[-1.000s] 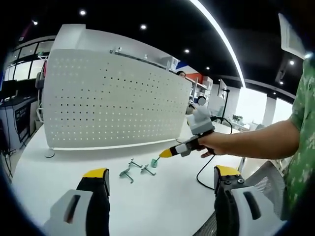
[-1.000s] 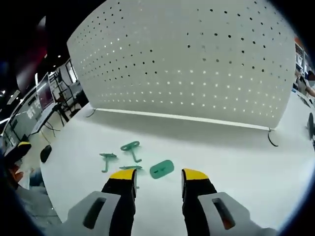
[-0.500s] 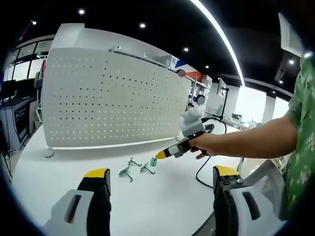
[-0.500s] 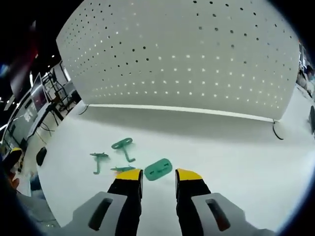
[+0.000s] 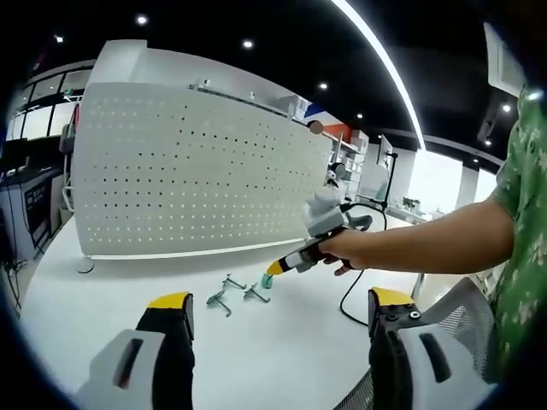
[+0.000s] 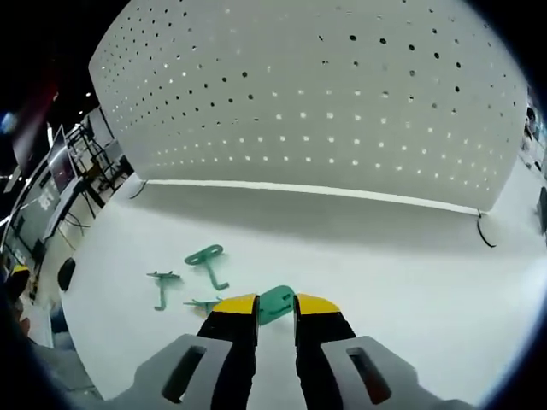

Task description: Insert the hook assembly into the mounting plate slot until the hook locks in place.

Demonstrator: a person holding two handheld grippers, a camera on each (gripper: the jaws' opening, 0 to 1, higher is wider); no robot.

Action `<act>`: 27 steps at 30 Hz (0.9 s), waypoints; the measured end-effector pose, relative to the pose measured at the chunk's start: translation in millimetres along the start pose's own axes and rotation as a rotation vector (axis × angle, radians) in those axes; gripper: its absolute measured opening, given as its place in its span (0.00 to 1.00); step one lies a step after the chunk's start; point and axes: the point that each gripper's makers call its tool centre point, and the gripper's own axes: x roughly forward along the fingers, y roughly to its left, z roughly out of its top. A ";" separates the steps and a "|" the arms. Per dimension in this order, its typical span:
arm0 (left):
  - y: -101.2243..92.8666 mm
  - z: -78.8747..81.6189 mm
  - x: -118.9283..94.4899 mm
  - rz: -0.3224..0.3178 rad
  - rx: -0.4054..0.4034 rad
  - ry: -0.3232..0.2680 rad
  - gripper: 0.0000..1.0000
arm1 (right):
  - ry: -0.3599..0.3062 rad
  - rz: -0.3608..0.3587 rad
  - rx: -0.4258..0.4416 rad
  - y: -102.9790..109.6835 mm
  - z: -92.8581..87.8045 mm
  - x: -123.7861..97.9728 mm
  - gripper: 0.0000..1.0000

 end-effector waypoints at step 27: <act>-1.0 -2.5 0.6 -0.003 0.001 0.011 0.84 | 0.025 0.035 -0.001 0.8 -6.4 1.0 0.07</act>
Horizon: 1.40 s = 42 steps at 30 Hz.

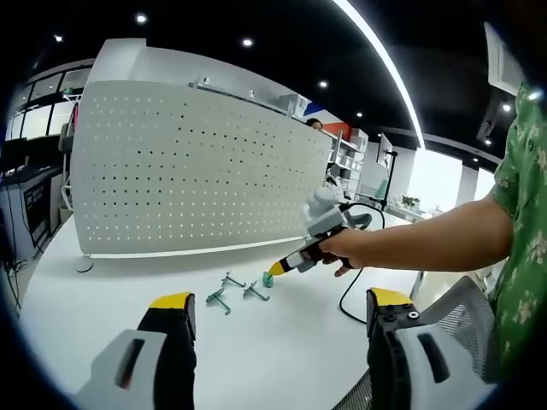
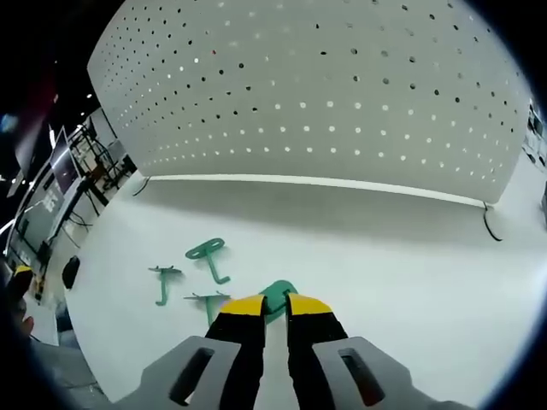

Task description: Insert the hook assembly into the mounting plate slot until the hook locks in place.

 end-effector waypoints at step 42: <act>2.3 1.8 -1.5 0.008 -0.007 -0.008 0.82 | 0.190 0.052 -0.189 13.8 -10.2 16.6 0.01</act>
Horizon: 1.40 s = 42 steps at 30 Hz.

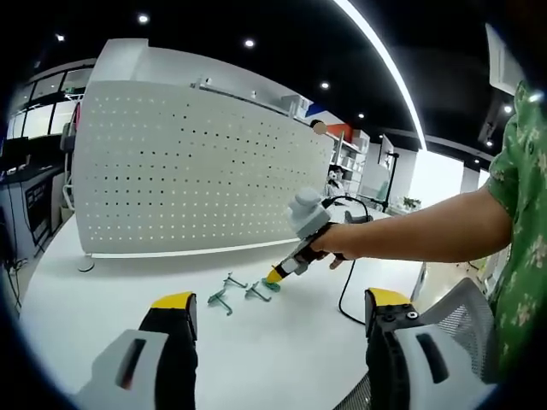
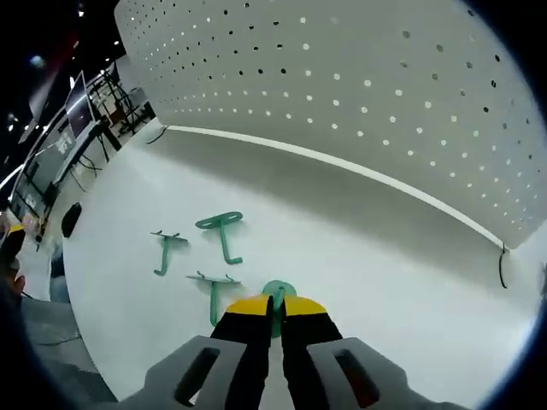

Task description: Insert the hook assembly into the mounting plate slot until the hook locks in place.

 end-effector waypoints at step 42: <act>-7.2 35.4 1.9 -0.004 0.025 -0.086 0.73 | -0.653 0.109 -0.078 87.7 90.3 -180.2 0.01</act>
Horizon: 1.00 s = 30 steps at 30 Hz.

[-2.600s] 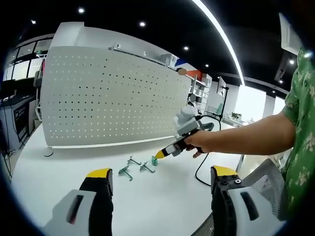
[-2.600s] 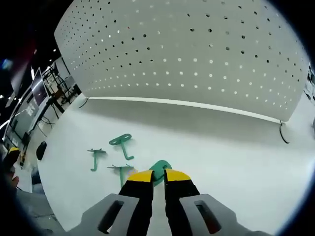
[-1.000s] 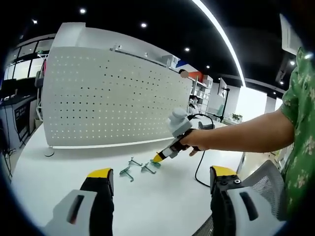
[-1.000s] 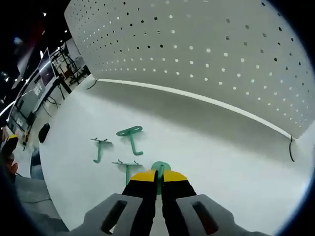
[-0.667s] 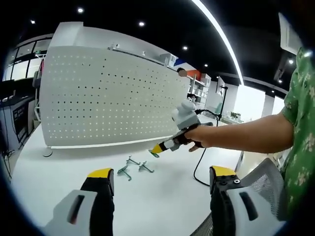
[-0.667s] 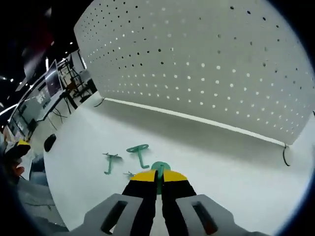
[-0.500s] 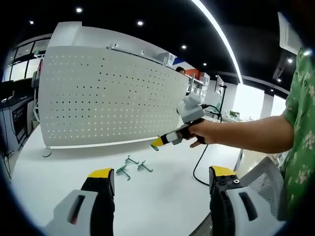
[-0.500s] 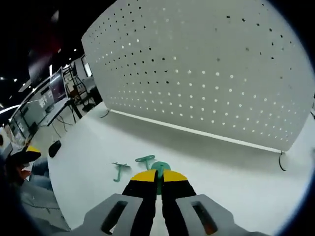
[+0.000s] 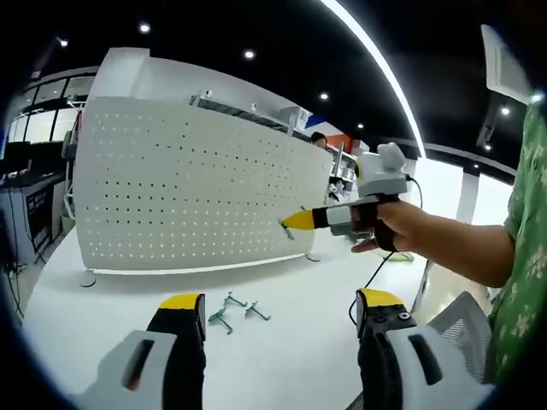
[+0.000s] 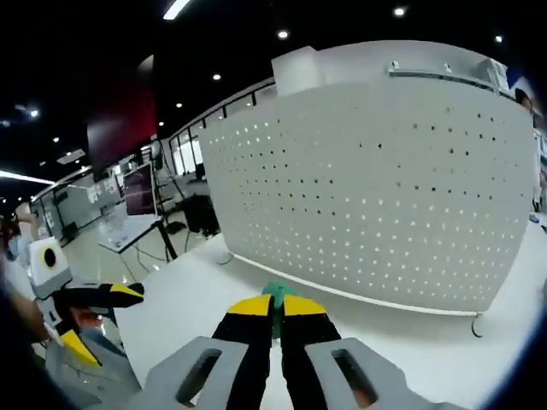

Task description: Insert the hook assembly into the mounting plate slot until the hook locks in place.

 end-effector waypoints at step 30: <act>-33.5 143.6 39.9 -0.118 0.174 -0.241 0.62 | -0.319 0.065 -0.124 68.0 117.1 -63.9 0.01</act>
